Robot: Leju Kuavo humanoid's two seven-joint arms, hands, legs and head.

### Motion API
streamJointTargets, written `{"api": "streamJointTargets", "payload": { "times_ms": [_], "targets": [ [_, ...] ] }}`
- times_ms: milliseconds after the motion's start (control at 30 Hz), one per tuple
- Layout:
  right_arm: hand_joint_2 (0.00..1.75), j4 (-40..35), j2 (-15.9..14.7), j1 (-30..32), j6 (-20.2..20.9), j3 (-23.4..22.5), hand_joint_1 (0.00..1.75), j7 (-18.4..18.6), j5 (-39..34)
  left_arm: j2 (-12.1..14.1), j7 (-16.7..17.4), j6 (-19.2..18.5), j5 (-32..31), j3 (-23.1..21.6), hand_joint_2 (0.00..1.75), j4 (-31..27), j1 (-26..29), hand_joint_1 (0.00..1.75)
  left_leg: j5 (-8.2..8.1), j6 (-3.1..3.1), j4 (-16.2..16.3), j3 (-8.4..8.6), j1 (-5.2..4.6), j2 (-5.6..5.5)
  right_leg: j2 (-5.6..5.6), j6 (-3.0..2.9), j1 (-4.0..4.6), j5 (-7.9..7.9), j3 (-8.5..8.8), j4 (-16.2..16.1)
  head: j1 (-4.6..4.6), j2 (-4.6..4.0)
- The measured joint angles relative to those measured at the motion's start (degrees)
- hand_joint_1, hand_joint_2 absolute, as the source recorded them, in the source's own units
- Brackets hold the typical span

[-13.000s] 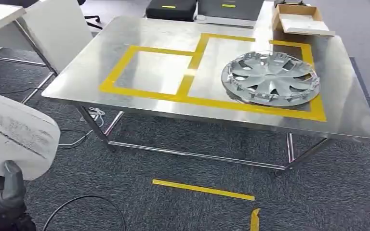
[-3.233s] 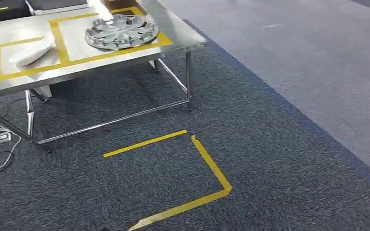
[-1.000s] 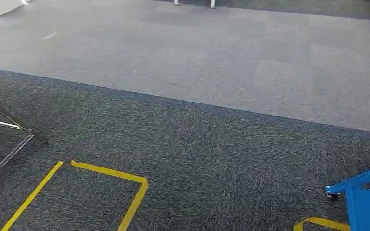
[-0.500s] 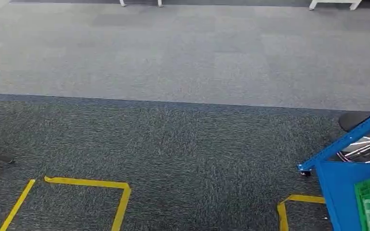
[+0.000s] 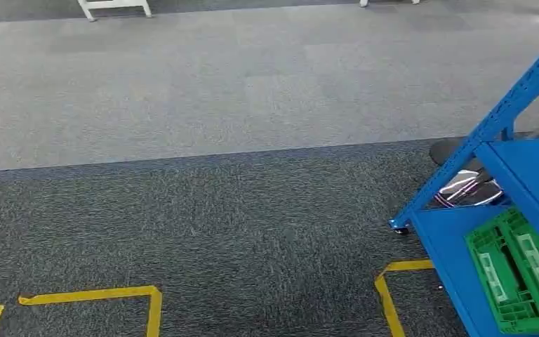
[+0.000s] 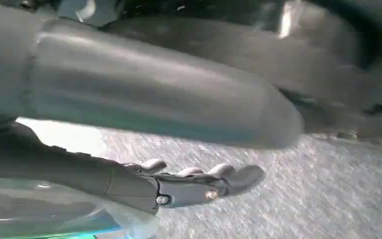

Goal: Take the parts from the cabinet and place them on the table.

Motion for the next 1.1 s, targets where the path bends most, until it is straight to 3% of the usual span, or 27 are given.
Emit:
{"api": "streamJointTargets", "payload": {
  "times_ms": [33,67,100,133,200,233,267,300,333,367,400,433,467,567,600,633,667,700,733,767,800,867,900,933,1000,1067,1100],
  "targets": [
    [0.00,0.0,0.0,0.2,0.2,0.0,0.00,0.1,0.1,0.0,0.0,0.3,0.0,0.0,0.00,0.0,0.0,0.00,0.17,0.22,-0.2,0.09,-0.04,0.61,0.62,0.40,-0.05,0.20,-0.29,-0.2,0.00,-0.02],
    [0.00,0.0,-0.2,0.1,0.5,0.0,0.00,0.1,0.2,0.0,-0.4,0.9,0.0,0.0,0.00,0.0,0.0,0.00,0.57,0.62,-1.1,0.37,0.51,1.60,0.04,0.58,0.01,-0.09,-0.74,0.3,0.00,-0.02],
    [0.00,0.0,-0.2,0.1,0.8,0.0,0.00,0.0,0.3,0.0,-1.1,1.7,0.0,0.0,0.00,0.0,-0.2,0.00,0.64,0.75,-1.4,0.60,0.33,2.40,-3.80,0.78,0.37,-0.97,-1.39,1.5,0.15,-0.02],
    [0.00,-0.1,-0.4,-0.2,1.0,0.0,0.00,-0.2,0.3,0.0,-1.9,3.0,-0.1,0.0,0.00,0.0,-0.2,0.00,0.53,1.18,-1.4,0.65,0.21,3.31,-6.24,1.11,0.39,-3.33,-3.24,4.9,0.50,-0.02],
    [0.00,-0.1,-0.6,-0.5,1.1,0.0,0.00,-0.5,0.4,0.1,-2.4,3.8,0.0,0.0,0.00,0.0,0.0,0.00,0.43,1.31,-1.4,0.65,0.04,5.34,-7.52,1.63,0.28,-7.68,-7.89,14.1,0.41,0.00],
    [0.00,-0.1,-0.7,-0.5,1.1,0.0,0.00,-0.6,0.4,0.2,-2.5,3.9,0.0,0.0,0.00,0.0,0.1,0.00,0.36,1.32,-1.4,0.64,0.02,6.41,-7.70,1.86,0.21,-8.52,-9.54,17.4,0.41,-0.02],
    [0.00,-0.1,-0.8,-0.5,1.1,0.0,0.00,-0.7,0.4,0.3,-2.6,3.9,0.0,0.0,0.00,0.0,0.1,0.00,0.28,1.27,-1.4,0.71,0.02,7.28,-7.87,2.01,0.11,-7.87,-9.61,17.6,0.44,-0.02],
    [0.00,-0.1,-0.9,-0.4,1.1,0.0,0.00,-0.7,0.4,0.3,-2.8,4.0,0.0,0.0,0.00,0.0,0.1,0.00,0.19,1.18,-1.3,0.78,0.04,8.10,-8.11,2.15,-0.03,-6.09,-8.26,15.2,0.46,-0.02],
    [0.00,-0.2,-1.0,-0.5,1.2,0.0,0.00,-0.7,0.4,0.3,-2.8,4.0,0.0,0.0,0.00,0.0,0.0,0.00,0.06,1.00,-1.3,0.95,0.06,8.80,-8.59,2.22,-0.19,-3.72,-5.79,10.8,0.44,-0.02],
    [0.00,-0.2,-1.0,-0.4,1.2,0.0,0.00,-0.7,0.4,0.3,-2.8,4.0,0.0,0.0,0.00,0.0,-0.1,0.00,-0.17,0.76,-1.3,1.27,0.12,9.52,-9.86,2.23,-0.31,-1.14,-2.23,4.7,0.44,-0.02],
    [0.00,-0.1,-1.0,-0.4,1.2,0.0,0.00,-0.7,0.4,0.4,-2.8,4.0,0.0,0.0,0.00,0.0,-0.1,0.00,-0.43,0.35,-1.3,1.61,-0.22,9.96,-13.22,2.32,-0.25,-0.60,0.09,0.5,0.50,-0.02],
    [0.00,-0.1,-1.0,-0.5,1.5,0.1,0.00,-0.7,0.5,0.5,-2.8,4.0,0.0,0.0,0.00,0.0,0.0,0.00,-0.82,-0.09,-1.0,1.61,-0.57,10.49,-13.82,1.44,-0.11,-0.72,0.93,0.0,0.48,-0.02],
    [0.00,-0.1,-1.0,-0.5,1.5,0.1,0.00,-0.7,0.5,0.5,-2.8,4.1,0.0,0.0,0.00,0.0,0.0,0.00,-0.71,-0.31,-1.1,1.77,-0.62,10.83,-12.75,0.83,-0.02,-0.67,0.59,0.2,0.20,-0.02],
    [0.00,0.0,-1.0,-0.2,1.8,0.2,0.00,-0.7,0.4,0.5,-2.8,4.1,0.0,0.0,0.00,0.0,-0.2,0.00,-0.92,-1.02,-1.2,2.25,-0.40,12.45,-10.91,-0.19,0.07,-0.40,0.37,0.0,0.26,-0.02],
    [0.00,0.0,-1.0,-0.2,1.8,0.2,0.00,-0.9,0.3,0.5,-2.8,4.1,0.0,0.0,0.00,0.0,-0.3,0.00,-2.02,-1.39,-0.3,2.10,-0.04,10.01,-10.28,-0.62,-0.15,-0.16,0.49,-0.1,0.13,0.00],
    [0.00,0.0,-1.0,-0.3,1.8,0.2,0.00,-0.9,0.3,0.5,-2.8,4.1,0.3,0.1,0.00,0.0,-0.3,0.00,-4.02,-1.34,2.7,0.81,-0.02,7.25,-9.64,-0.97,-0.16,-0.15,0.46,-0.1,-0.09,-0.02],
    [0.00,0.0,-1.0,-0.5,1.8,0.2,0.00,-0.9,0.3,0.5,-2.8,4.1,0.6,0.2,0.00,0.0,-0.2,0.00,-6.32,-1.28,7.2,-1.21,-0.03,5.88,-8.86,-1.21,-0.13,-0.14,0.41,-0.1,-0.22,-0.02],
    [0.00,0.0,-1.0,-0.5,1.8,0.2,0.00,-0.9,0.2,0.5,-2.8,4.0,0.8,0.2,0.00,0.1,0.0,0.00,-8.48,-1.24,12.4,-3.64,-0.06,5.19,-8.03,-1.46,-0.01,-0.13,0.42,-0.1,-0.33,-0.02],
    [0.00,0.0,-1.0,-0.5,1.8,0.2,0.00,-0.9,0.1,0.5,-2.8,3.9,0.9,0.3,0.00,0.1,0.2,0.00,-9.61,-1.15,16.5,-5.71,-0.08,4.94,-7.03,-1.49,0.13,-0.13,0.41,-0.1,-0.31,-0.02],
    [0.00,0.0,-1.0,-0.4,1.9,0.2,0.00,-0.7,0.0,0.5,-2.7,3.7,0.9,0.3,0.00,0.1,0.4,0.00,-9.23,-0.99,17.7,-6.53,-0.08,4.85,-6.08,-1.51,0.22,-0.12,0.48,-0.1,-0.31,-0.02],
    [0.00,0.0,-1.0,-0.3,2.0,0.2,0.00,-0.5,-0.1,0.5,-2.6,3.7,0.9,0.4,0.00,0.1,0.4,0.00,-7.38,-0.79,16.3,-6.20,-0.09,4.78,-5.08,-1.50,0.30,-0.12,0.55,-0.1,-0.31,-0.02],
    [0.00,0.0,-1.0,-0.2,2.3,0.2,0.00,-0.2,-0.3,0.6,-2.4,3.7,0.5,0.4,0.00,0.1,0.3,0.00,-1.63,-0.30,7.7,-2.87,-0.09,3.75,-3.25,-1.48,0.33,-0.12,0.69,0.1,-0.31,-0.02],
    [0.00,0.0,-1.0,-0.2,2.5,0.2,0.00,-0.2,-0.4,0.6,-2.3,3.7,0.5,0.4,0.00,0.1,0.3,0.00,0.83,-0.07,2.6,-0.85,0.00,1.10,-2.50,-1.40,0.24,-0.16,0.58,0.2,-0.31,-0.02],
    [0.00,0.0,-0.9,-0.4,2.6,0.2,0.00,-0.2,-0.4,0.8,-2.0,3.6,0.5,0.5,0.00,0.2,0.3,0.00,0.13,0.04,1.1,-0.41,0.16,-0.94,-1.90,-1.03,0.55,-0.22,0.40,0.5,-0.24,-0.02],
    [0.00,0.0,-0.9,-0.4,2.6,0.2,0.00,-0.1,-0.4,0.8,-2.0,3.6,0.5,0.5,0.00,0.2,0.1,0.00,-0.23,-0.22,0.2,-0.22,-0.01,-0.13,-0.50,-0.25,0.08,0.15,-0.57,0.6,-0.17,-0.02],
    [0.00,0.0,-0.9,-0.1,2.6,0.2,0.00,-0.1,-0.4,0.9,-1.8,3.6,0.5,0.6,0.00,0.2,0.1,0.00,0.05,0.30,-0.3,0.03,-0.04,1.03,0.73,0.65,-0.13,0.32,-1.50,0.3,-0.20,-0.02],
    [0.00,0.0,-1.0,0.0,2.6,0.2,0.00,0.0,-0.4,0.9,-1.9,3.6,0.5,0.6,0.00,0.2,-0.1,0.00,0.36,0.74,-0.7,0.19,0.18,2.08,-1.50,0.61,-0.14,-0.16,-1.53,1.0,-0.22,-0.02]
  ]
}}
